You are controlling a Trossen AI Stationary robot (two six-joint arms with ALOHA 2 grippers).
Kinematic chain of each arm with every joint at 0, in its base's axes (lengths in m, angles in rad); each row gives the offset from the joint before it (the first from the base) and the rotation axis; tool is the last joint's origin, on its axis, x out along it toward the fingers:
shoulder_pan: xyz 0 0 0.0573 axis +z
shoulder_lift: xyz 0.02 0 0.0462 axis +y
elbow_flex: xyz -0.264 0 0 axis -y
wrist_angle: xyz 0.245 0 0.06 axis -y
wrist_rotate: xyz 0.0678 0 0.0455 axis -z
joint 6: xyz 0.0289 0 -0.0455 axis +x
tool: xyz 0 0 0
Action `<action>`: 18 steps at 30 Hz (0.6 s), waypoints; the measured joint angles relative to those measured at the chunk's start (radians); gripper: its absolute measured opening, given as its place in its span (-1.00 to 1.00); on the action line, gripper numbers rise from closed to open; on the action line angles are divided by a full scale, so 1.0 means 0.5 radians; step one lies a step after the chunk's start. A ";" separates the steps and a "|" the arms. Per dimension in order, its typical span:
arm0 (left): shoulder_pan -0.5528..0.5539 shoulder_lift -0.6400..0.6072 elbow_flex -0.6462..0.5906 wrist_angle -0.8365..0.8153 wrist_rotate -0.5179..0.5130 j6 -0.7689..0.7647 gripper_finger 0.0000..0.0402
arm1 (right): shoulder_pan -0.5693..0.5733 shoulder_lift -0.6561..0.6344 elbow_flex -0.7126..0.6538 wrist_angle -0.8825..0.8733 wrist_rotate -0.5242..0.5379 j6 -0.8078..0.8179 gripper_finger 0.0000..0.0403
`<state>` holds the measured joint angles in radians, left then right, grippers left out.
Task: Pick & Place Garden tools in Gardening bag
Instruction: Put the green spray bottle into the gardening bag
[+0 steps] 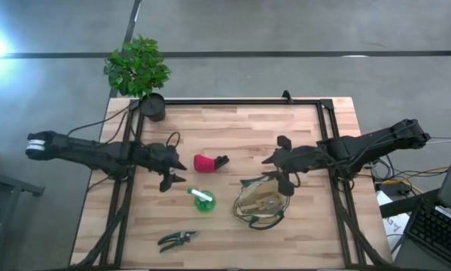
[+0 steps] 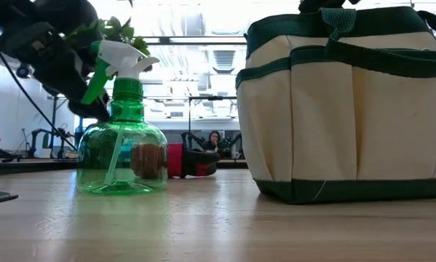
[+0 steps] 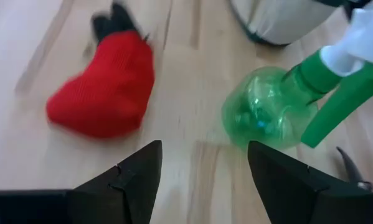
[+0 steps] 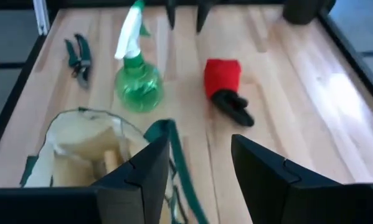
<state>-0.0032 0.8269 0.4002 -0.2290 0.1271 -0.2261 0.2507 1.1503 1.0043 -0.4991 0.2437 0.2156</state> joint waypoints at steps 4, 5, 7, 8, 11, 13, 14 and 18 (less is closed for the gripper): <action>-0.108 0.062 -0.067 0.269 -0.129 0.198 0.20 | -0.028 -0.067 -0.032 0.038 0.065 -0.010 -0.18; -0.131 0.075 -0.075 0.298 -0.157 0.232 0.20 | -0.036 -0.083 -0.033 0.037 0.084 -0.007 -0.17; -0.169 0.095 -0.082 0.316 -0.170 0.248 0.20 | -0.049 -0.116 -0.038 0.029 0.100 -0.003 -0.16; -0.186 0.099 -0.084 0.305 -0.171 0.243 0.20 | -0.057 -0.136 -0.038 0.021 0.102 0.003 -0.16; -0.241 0.098 -0.084 0.249 -0.155 0.179 0.20 | -0.078 -0.181 -0.042 0.011 0.104 0.026 -0.17; -0.278 0.083 -0.084 0.249 -0.106 0.146 0.20 | -0.089 -0.204 -0.042 0.009 0.111 0.026 -0.18; -0.293 0.073 -0.078 0.249 -0.089 0.137 0.20 | -0.095 -0.212 -0.042 0.011 0.115 0.026 -0.19; -0.345 0.060 -0.017 0.299 -0.057 0.102 0.20 | -0.126 -0.229 -0.042 0.017 0.149 0.019 -0.21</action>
<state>-0.1756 0.8568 0.3918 -0.0797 0.0985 -0.1753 0.1877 1.0359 0.9833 -0.4908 0.3183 0.2249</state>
